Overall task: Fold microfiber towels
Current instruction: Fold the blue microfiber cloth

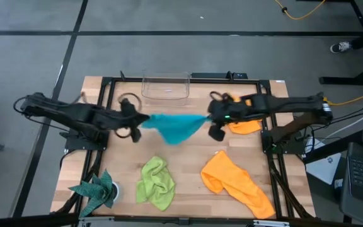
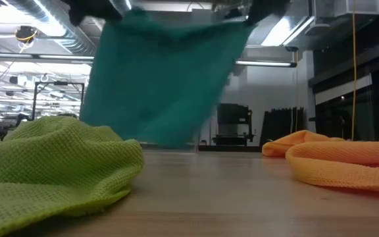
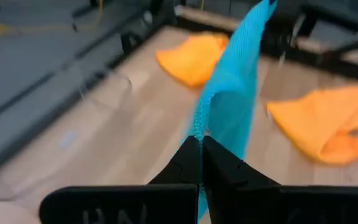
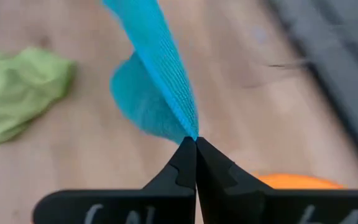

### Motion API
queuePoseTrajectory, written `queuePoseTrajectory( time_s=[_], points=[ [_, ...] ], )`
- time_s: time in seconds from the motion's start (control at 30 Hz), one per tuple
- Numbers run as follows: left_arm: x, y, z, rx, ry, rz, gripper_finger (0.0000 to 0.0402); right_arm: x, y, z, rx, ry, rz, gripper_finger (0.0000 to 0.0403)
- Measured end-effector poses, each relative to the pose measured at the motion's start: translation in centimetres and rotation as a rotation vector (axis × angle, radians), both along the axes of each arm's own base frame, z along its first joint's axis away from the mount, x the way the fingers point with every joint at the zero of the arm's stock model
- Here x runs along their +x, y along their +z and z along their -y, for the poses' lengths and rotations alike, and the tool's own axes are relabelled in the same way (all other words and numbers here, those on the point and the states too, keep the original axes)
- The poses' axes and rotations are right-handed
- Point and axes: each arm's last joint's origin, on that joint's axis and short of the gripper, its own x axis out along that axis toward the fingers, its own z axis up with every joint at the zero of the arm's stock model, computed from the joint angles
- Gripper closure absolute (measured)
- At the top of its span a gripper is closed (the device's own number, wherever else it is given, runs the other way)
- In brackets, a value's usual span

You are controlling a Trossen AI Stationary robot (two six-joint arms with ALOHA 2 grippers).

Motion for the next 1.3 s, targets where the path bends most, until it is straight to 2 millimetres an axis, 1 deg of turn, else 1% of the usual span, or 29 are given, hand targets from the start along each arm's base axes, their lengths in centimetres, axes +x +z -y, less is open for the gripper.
queuePoseTrajectory(
  time_s=[0.07, 0.13, 0.2, 0.27, 0.33, 0.4, 0.53, 0.67, 0.73, 0.83, 0.93, 1.0, 1.07, 1.13, 1.3],
  points=[
    [-1.3, 1.0, -0.2, 0.005, 0.02, 0.068, 0.0401, -1.5, 1.1, 0.1, -0.011, -0.059, 0.038, 0.0402],
    [-2.1, 1.8, -0.4, -0.01, 0.023, 0.138, 0.0401, -2.4, 2.0, 0.1, 0.034, -0.031, 0.077, 0.0402],
    [-2.5, 2.3, -0.4, -0.017, 0.015, 0.182, 0.0401, -3.0, 2.4, 0.1, 0.055, -0.01, 0.094, 0.0402],
    [-2.5, 2.5, -0.3, -0.018, 0.006, 0.206, 0.0401, -3.2, 2.6, 0.1, 0.037, -0.077, 0.119, 0.0402],
    [-2.5, 2.6, -0.3, -0.015, 0.004, 0.213, 0.0401, -3.1, 2.7, 0.1, 0.039, -0.079, 0.133, 0.0402],
    [-2.2, 2.5, -0.2, -0.018, -0.004, 0.207, 0.0401, -2.6, 2.6, -0.1, 0.056, -0.012, 0.136, 0.0402],
    [-0.8, 2.1, 0.3, -0.061, -0.027, 0.206, 0.0401, -1.5, 2.1, -0.5, 0.112, 0.067, 0.133, 0.0402],
    [0.6, 2.6, 1.1, -0.14, -0.106, 0.289, 0.0401, -1.3, 2.0, -0.8, 0.219, 0.093, 0.139, 0.0402],
    [1.0, 2.7, 1.5, -0.146, -0.132, 0.31, 0.0402, -1.3, 2.0, -1.0, 0.226, 0.105, 0.138, 0.0402],
    [1.1, 2.7, 1.8, -0.156, -0.146, 0.312, 0.0402, -1.3, 2.1, -0.9, 0.208, 0.119, 0.136, 0.0402],
    [1.0, 2.0, 1.8, -0.193, -0.124, 0.255, 0.0401, -0.9, 1.8, -0.3, 0.148, 0.073, 0.129, 0.0402],
    [1.2, 1.2, 1.6, -0.197, -0.092, 0.191, 0.0401, -0.1, 1.1, 0.3, 0.112, 0.047, 0.101, 0.0402],
    [1.3, 0.3, 1.2, -0.184, -0.044, 0.122, 0.0401, 1.0, 0.1, 0.9, 0.079, 0.027, 0.058, 0.0402],
    [1.8, -0.4, 0.9, -0.16, 0.006, 0.079, 0.0401, 2.5, -1.4, 1.5, 0.042, 0.01, -0.002, 0.0402],
    [3.1, -3.6, -0.1, -0.066, 0.098, -0.058, 0.0401, 6.4, -5.8, 3.2, -0.099, -0.027, -0.124, 0.0403]
  ],
)
